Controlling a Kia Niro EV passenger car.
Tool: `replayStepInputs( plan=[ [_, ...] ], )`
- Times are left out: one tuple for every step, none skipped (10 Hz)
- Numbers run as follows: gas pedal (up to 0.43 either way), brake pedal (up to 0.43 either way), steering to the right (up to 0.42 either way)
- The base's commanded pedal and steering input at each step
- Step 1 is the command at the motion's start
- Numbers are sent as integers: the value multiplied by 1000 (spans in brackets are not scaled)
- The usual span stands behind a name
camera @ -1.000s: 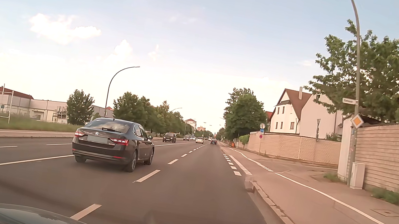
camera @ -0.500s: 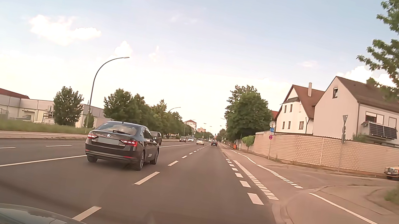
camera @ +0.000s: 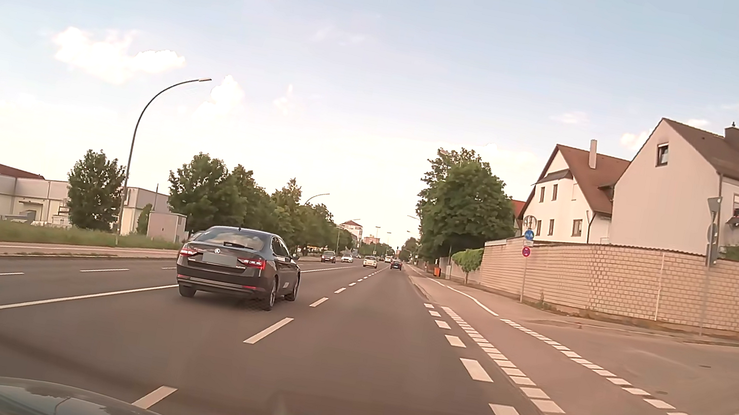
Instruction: Follow the waypoints while adhering to traffic rules and regulations
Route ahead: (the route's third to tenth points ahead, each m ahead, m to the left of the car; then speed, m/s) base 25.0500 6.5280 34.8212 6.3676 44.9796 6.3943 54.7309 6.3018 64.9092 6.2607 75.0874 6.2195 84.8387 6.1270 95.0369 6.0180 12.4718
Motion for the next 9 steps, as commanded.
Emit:
replayStepInputs(
  plan=[
    [98,18,1],
    [98,18,1],
    [87,18,0],
    [87,18,-4],
    [87,18,-7],
    [79,18,-7],
    [79,18,-7],
    [79,18,-6],
    [79,18,-4]
  ],
)
